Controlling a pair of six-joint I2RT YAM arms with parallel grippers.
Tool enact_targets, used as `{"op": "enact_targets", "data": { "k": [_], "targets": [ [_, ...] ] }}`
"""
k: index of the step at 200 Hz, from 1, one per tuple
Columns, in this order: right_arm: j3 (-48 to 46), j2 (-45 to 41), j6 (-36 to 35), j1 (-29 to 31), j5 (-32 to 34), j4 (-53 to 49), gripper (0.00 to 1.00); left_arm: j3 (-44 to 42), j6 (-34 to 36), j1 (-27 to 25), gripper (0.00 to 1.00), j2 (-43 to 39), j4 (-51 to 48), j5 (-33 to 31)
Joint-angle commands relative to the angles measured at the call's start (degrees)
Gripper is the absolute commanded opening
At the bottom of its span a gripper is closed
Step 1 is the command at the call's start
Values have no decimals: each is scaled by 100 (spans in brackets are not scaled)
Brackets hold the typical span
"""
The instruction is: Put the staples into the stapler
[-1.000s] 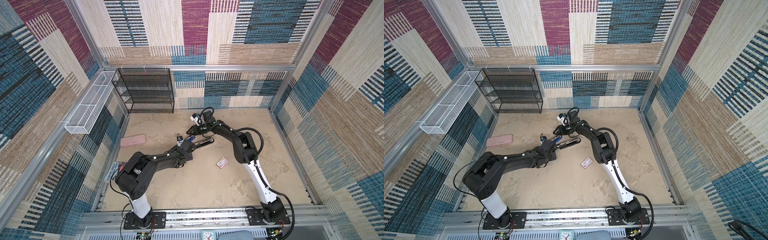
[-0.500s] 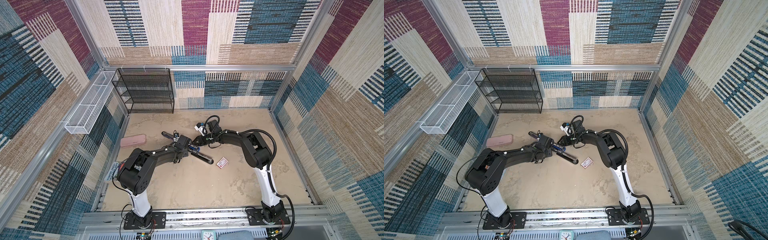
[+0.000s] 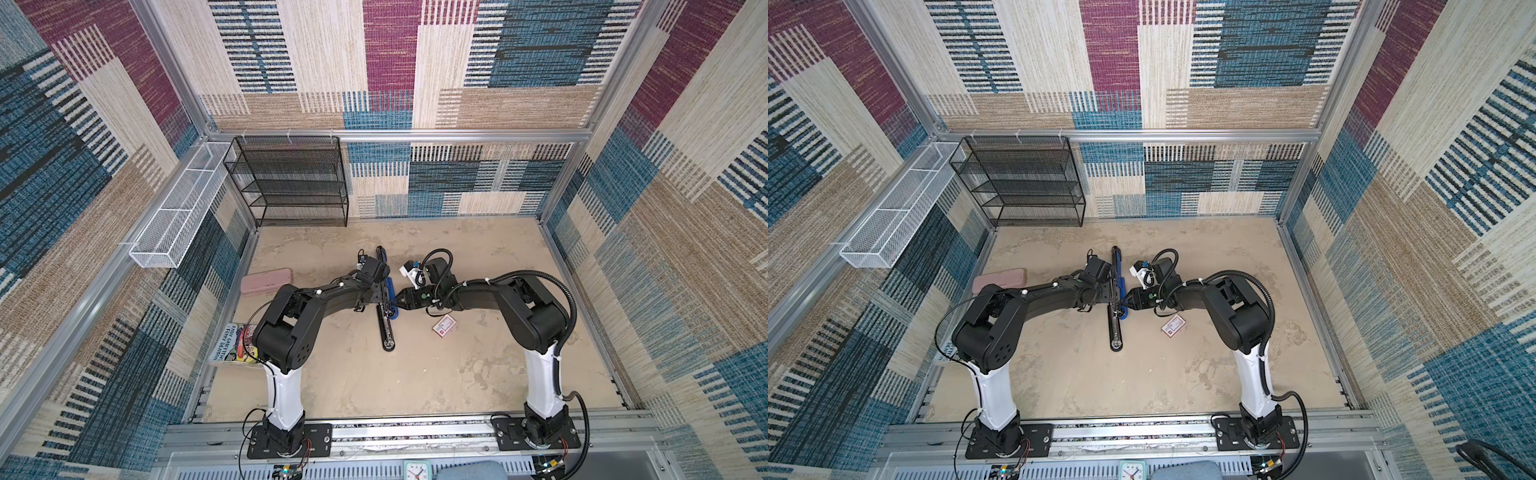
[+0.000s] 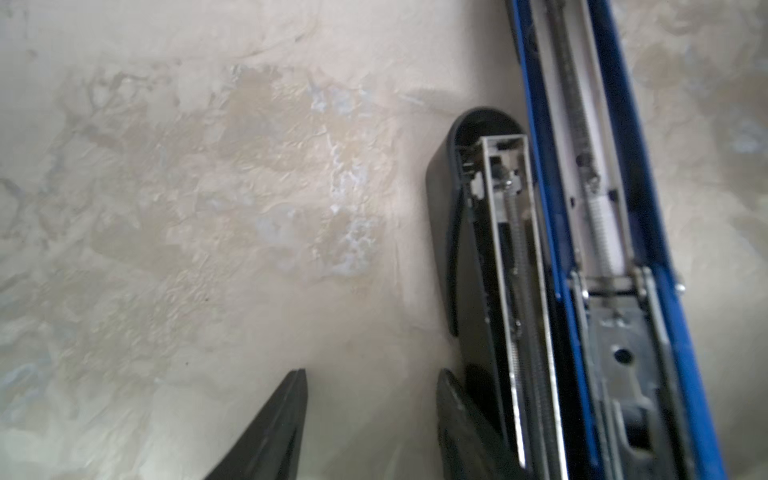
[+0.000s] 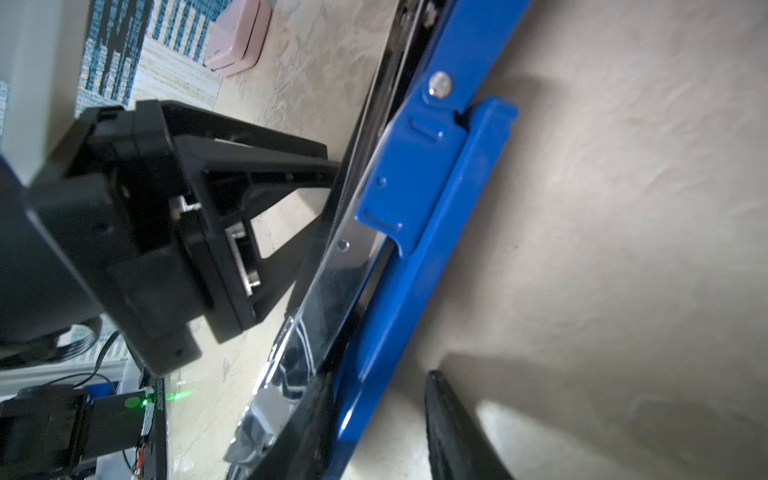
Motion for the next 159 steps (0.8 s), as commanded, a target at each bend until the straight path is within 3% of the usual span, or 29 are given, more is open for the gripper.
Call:
{"op": "enact_targets", "data": {
  "k": [1,63,110,159],
  "targets": [
    [-322,-150,235,76,565,-435,44,188,318,-59,54,148,68,975],
    [-1147,-881,637,74,1373,-292,55,751,670,-56,55,264,-274,1021],
    [-1351,-1405,781,57,1952,-580,53,-86,450,-63,55,-712,-327,1147],
    [-1274,-1782,1086,67,1773,-582,60,-1321,-39,-321,58,-1947,-328,1475]
  ]
}}
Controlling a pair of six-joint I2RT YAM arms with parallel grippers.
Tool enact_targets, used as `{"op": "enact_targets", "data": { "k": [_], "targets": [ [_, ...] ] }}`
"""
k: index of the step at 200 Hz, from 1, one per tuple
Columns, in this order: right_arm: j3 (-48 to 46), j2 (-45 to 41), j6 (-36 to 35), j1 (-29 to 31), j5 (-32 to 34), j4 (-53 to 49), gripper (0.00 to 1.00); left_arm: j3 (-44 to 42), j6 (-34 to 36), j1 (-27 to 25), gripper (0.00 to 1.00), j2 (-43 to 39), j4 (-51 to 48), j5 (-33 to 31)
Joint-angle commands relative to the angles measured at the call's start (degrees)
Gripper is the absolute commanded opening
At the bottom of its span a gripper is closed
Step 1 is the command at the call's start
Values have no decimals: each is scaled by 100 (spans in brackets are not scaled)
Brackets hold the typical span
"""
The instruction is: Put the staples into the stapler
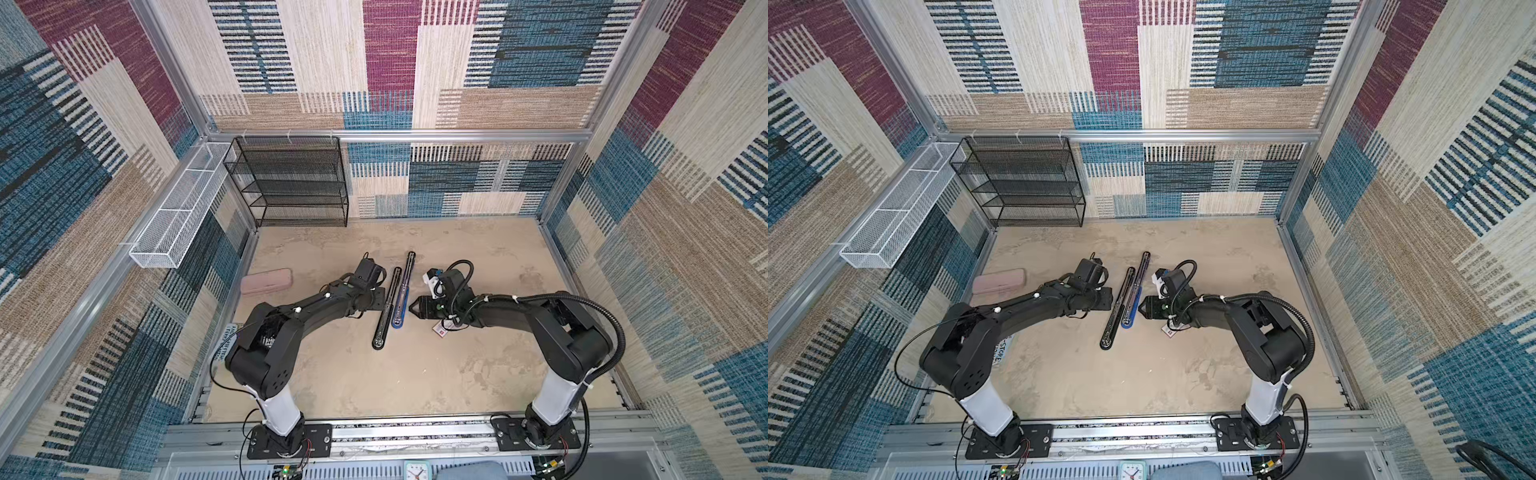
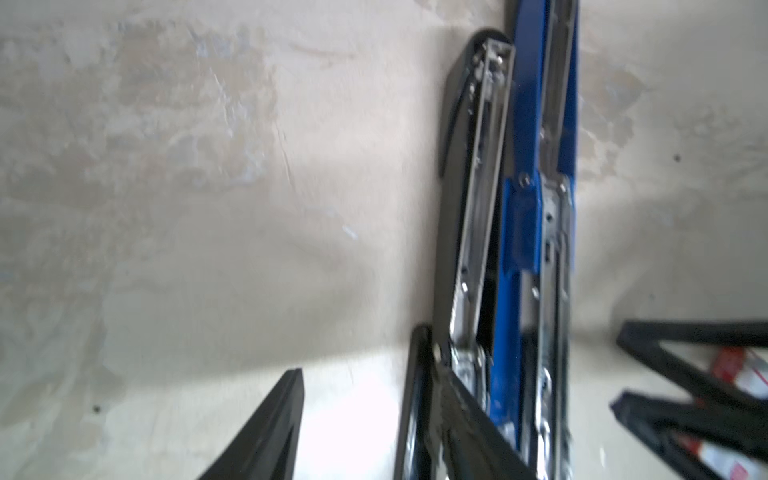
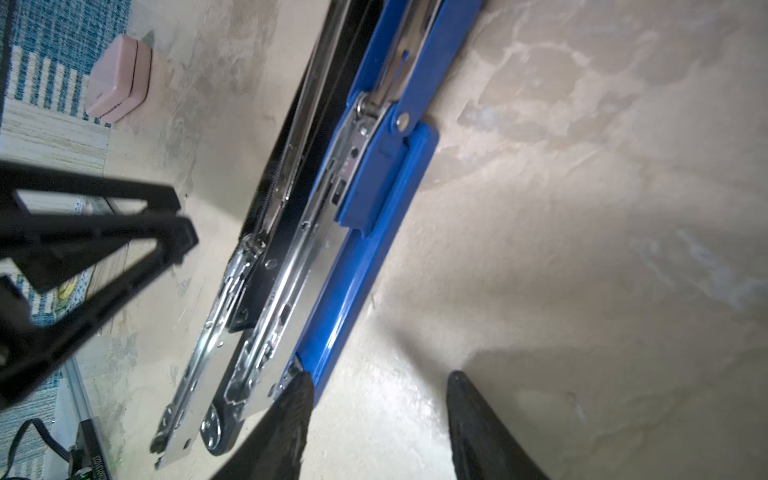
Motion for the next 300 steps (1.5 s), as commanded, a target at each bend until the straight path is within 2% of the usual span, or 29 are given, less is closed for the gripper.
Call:
{"op": "enact_targets", "data": {
  "k": [1,50,98,127,160,185,254,269,300],
  "targets": [
    [101,-110,272,11,10,-77,60,-409,-335,-162,58,-452,-22,244],
    [672,215,465,80,-126,-178,63,-1051,-550,-773,60,-1193,-115,78],
    [1395,961,546,134,-86,-338,62,-951,-412,-1186,59,-591,-205,-468],
    [1662,1206,572,134,199,-564,59,-868,-463,-1202,53,-380,-294,-920],
    [1890,1439,563,108,451,-786,53,-680,-201,-1113,43,-175,-277,-1199],
    [2049,1572,585,17,607,-892,48,-418,-16,-921,37,154,-229,-1141],
    [2145,1569,546,-513,840,-1076,44,226,196,-442,32,922,-66,-1029],
    [2183,1584,528,-565,828,-1086,43,476,284,-340,28,1112,-124,-1030],
    [2227,1597,558,-569,645,-1031,43,974,475,-160,28,1443,-226,-1062]
  ]
}}
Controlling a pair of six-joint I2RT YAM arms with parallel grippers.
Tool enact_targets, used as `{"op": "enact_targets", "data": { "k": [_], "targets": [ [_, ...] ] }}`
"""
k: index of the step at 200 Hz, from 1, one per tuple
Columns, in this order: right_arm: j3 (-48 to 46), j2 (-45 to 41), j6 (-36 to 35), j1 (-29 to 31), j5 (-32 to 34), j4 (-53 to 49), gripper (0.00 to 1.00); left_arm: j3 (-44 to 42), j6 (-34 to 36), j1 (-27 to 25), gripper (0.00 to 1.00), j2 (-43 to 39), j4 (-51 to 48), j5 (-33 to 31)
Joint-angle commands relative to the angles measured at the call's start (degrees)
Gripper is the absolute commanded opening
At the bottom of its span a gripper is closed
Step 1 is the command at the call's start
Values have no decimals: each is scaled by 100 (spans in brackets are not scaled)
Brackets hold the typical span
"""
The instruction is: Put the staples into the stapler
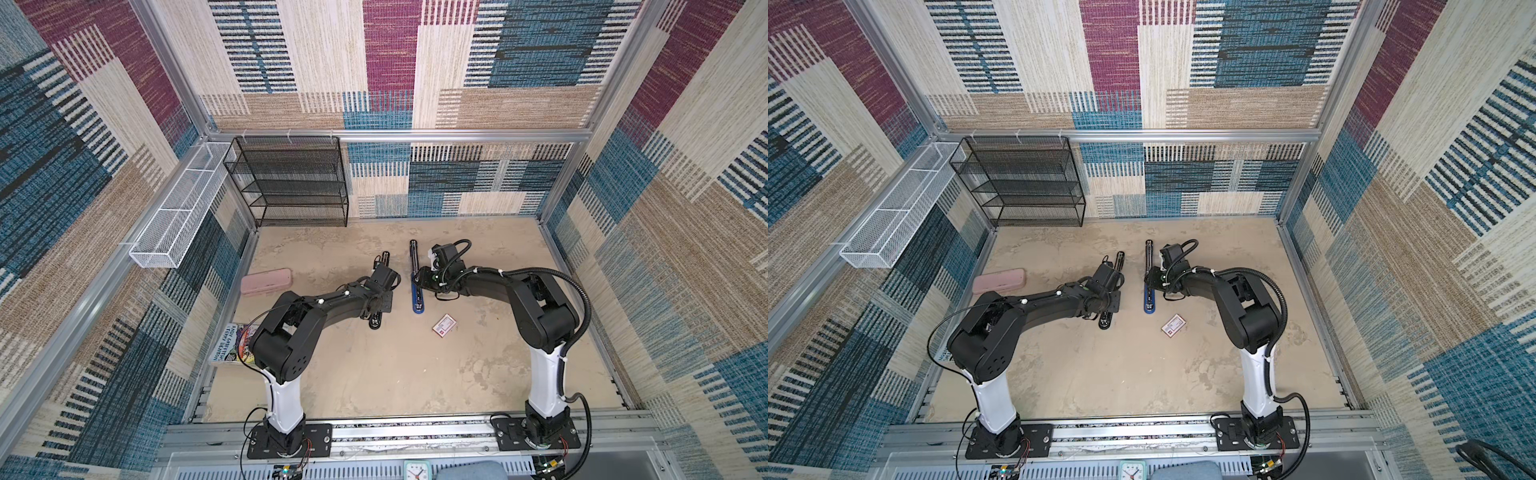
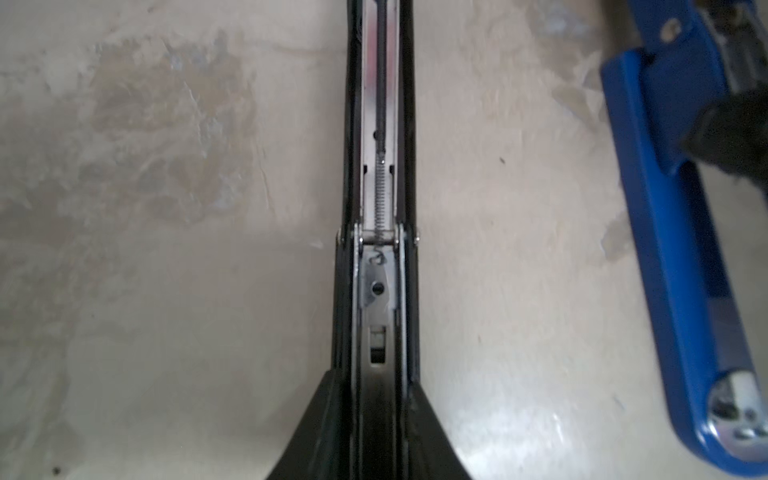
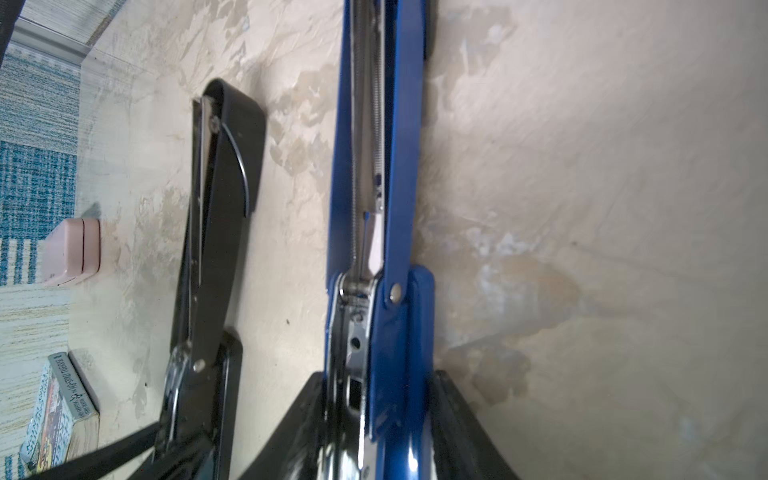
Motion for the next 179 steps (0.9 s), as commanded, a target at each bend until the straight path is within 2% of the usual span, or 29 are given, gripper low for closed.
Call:
{"op": "enact_targets", "data": {
  "k": [1,30,43,70,102,124,152,179],
  "targets": [
    [21,38,12,-1,40,-254,43,254,325,111,28,235,-452,-10],
    [-78,-39,32,82,-157,-202,42,602,550,213,31,402,-713,-156],
    [-158,-100,57,150,-263,-158,43,567,563,240,40,318,-757,-187],
    [-353,-298,163,283,-476,-14,48,358,485,249,51,-52,-798,-164],
    [-534,-645,162,311,-302,-118,56,155,359,241,55,-576,-1024,-108],
    [-778,-1139,87,302,-75,-170,59,-108,223,231,56,-1123,-1080,232],
    [-1308,-1897,-99,185,165,-320,59,-411,96,145,55,-1786,-1192,1066],
    [-2043,-2680,-295,-108,299,-505,56,-722,-90,-274,55,-2152,-1194,1830]
  ]
}}
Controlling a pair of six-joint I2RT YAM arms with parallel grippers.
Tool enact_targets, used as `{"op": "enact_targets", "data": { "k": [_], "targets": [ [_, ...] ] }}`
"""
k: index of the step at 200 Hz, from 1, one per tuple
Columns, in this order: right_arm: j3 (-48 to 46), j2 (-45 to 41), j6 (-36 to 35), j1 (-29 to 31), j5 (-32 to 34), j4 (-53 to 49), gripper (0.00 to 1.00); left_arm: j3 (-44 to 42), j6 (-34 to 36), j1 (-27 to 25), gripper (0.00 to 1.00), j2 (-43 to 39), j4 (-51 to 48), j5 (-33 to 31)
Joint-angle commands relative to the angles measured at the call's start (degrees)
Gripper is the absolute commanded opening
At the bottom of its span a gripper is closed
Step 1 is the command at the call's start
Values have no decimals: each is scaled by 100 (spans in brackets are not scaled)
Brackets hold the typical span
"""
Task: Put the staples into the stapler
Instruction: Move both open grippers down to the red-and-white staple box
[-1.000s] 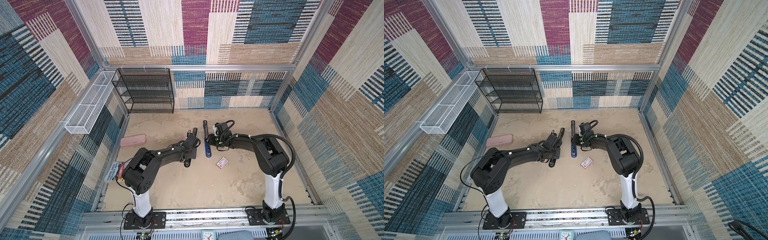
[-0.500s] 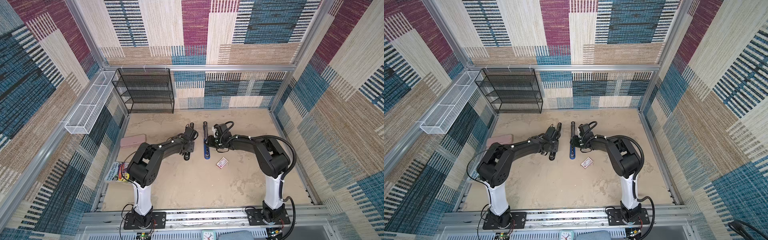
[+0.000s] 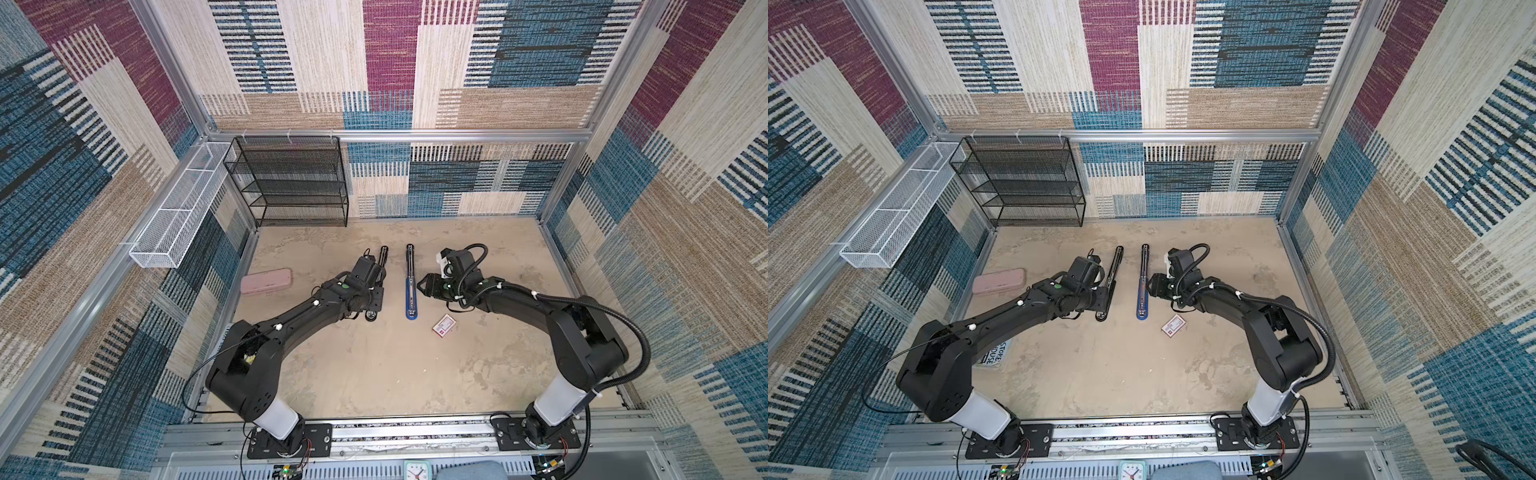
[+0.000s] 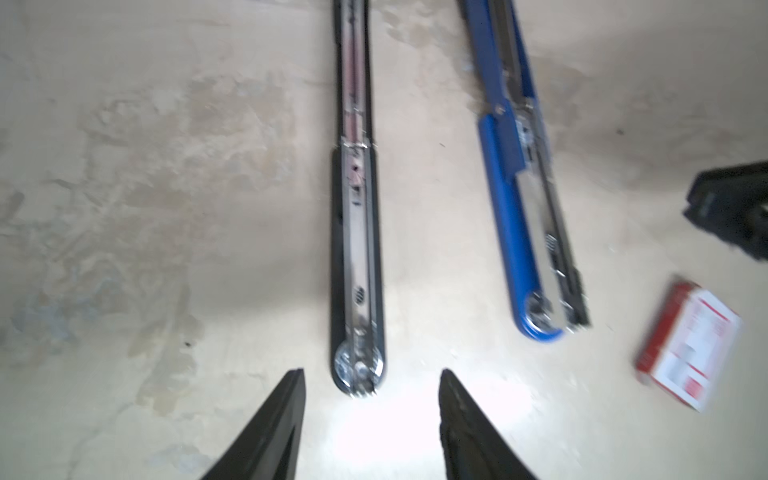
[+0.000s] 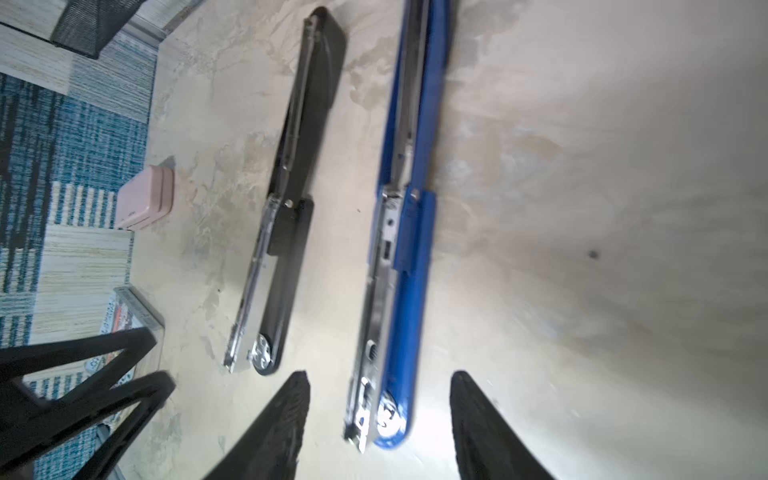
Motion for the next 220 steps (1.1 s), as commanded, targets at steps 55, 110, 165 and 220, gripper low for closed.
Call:
{"op": "enact_targets", "data": {
  "k": [55,110,165,220],
  "targets": [
    [-1559,-1178,-711,-555,500,-278,53,-342,-761,-1332,54,370,264,1706],
    [-1745,-769,-887,-556,-86,135,49,72,-829,-1673,54,1101,507,1885],
    [-2044,-950,-1081,-374,-1340,253,38,-175,-1094,-1655,54,1075,680,1495],
    [-2221,-1357,-961,42,-1144,148,41,-583,-1368,-1388,53,692,810,1198]
  ]
}}
